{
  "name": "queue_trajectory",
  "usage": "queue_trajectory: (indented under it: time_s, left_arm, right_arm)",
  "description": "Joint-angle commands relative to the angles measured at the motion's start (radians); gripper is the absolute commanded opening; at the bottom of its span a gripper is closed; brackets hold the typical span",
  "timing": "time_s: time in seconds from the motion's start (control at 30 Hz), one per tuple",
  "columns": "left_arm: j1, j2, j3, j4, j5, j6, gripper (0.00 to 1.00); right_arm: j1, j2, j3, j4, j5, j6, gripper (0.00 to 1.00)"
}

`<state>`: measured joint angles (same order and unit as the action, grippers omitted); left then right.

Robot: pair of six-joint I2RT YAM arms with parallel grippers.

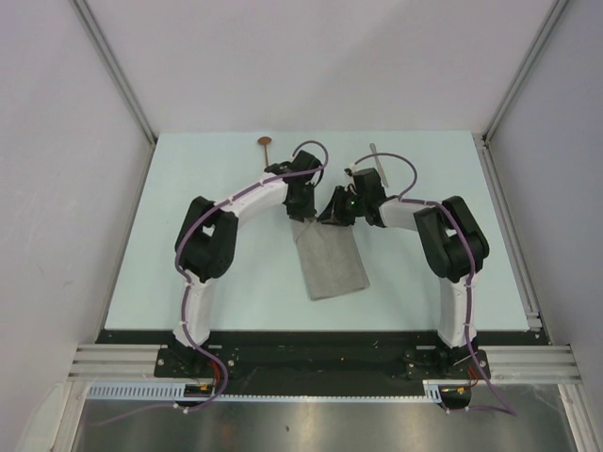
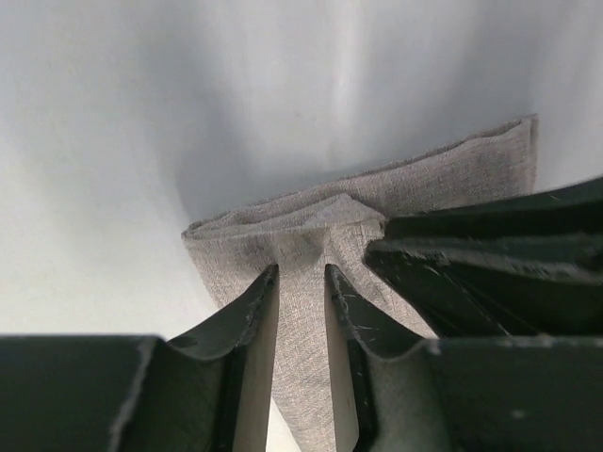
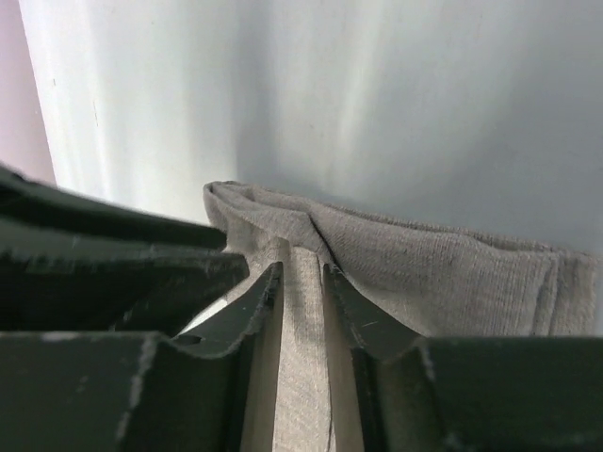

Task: Fold the napkin into a case and place the utensils inside
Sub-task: Smooth out the 2/3-rectangle-folded napkin at the center of the board.

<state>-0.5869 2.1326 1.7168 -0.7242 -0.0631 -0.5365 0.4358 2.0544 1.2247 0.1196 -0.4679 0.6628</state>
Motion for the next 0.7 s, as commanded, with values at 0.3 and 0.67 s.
queue_trajectory:
  time_s: [0.3,0.67]
  left_arm:
    - [0.053,0.056,0.021,0.106,0.169,-0.074,0.23]
    - [0.052,0.078,-0.028,0.178,0.207,-0.099,0.21]
  right_arm:
    - [0.047,-0.085,-0.109,0.046,-0.032,0.012,0.13]
    - [0.055,-0.031,-0.125,0.062,-0.015,-0.011,0.1]
